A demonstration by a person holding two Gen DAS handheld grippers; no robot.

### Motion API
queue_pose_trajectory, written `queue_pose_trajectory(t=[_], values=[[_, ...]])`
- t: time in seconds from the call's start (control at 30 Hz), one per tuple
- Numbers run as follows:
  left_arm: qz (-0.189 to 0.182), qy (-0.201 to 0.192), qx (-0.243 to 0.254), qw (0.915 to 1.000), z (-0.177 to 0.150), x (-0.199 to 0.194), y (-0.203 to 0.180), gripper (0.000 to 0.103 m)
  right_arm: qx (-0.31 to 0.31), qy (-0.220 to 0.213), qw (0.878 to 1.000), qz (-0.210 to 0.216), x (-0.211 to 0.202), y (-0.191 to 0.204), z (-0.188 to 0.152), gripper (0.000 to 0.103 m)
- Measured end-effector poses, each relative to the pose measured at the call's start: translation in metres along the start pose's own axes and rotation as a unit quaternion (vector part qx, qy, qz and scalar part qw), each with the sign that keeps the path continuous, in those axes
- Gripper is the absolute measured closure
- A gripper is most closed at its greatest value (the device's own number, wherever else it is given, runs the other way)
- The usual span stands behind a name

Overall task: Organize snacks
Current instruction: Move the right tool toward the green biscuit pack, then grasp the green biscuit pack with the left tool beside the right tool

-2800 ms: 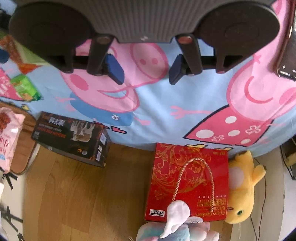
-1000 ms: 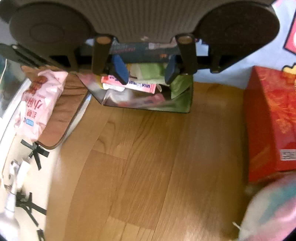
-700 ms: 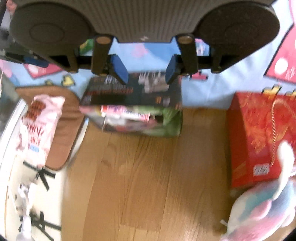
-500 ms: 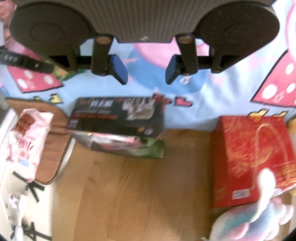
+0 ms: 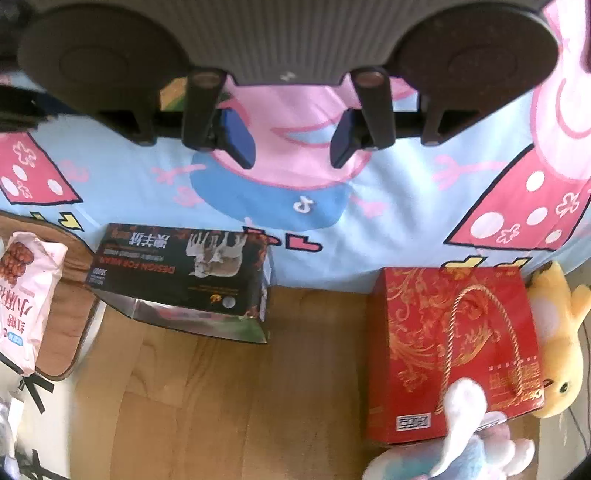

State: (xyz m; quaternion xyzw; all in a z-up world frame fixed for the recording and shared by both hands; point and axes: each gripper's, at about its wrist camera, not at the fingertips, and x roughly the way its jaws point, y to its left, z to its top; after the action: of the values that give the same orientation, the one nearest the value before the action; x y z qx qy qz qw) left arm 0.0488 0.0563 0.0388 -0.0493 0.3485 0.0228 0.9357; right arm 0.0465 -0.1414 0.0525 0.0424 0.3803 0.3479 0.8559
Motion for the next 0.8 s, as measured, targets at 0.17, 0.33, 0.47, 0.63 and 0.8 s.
queue_pose_trajectory(t=[0.17, 0.33, 0.47, 0.63, 0.8], values=[[-0.024, -0.002, -0.040, 0.9989, -0.007, -0.013, 0.023, 0.057, -0.026, -0.040, 0.999, -0.015, -0.024, 0.011, -0.005, 0.066], [-0.060, 0.007, -0.074, 0.9955, -0.019, -0.028, 0.041, 0.057, -0.024, -0.043, 0.999, -0.022, -0.037, 0.002, -0.016, 0.056], [-0.101, 0.024, -0.080, 0.9914, -0.026, -0.032, 0.038, 0.057, -0.069, -0.021, 0.997, -0.024, -0.030, 0.017, -0.027, 0.045], [-0.146, 0.048, -0.061, 0.9863, -0.032, -0.029, 0.019, 0.061, -0.166, 0.000, 0.985, -0.048, -0.010, 0.050, -0.034, 0.036], [-0.169, 0.062, -0.059, 0.9818, -0.038, -0.022, 0.007, 0.069, -0.151, 0.020, 0.987, -0.043, 0.013, 0.050, -0.027, 0.046]])
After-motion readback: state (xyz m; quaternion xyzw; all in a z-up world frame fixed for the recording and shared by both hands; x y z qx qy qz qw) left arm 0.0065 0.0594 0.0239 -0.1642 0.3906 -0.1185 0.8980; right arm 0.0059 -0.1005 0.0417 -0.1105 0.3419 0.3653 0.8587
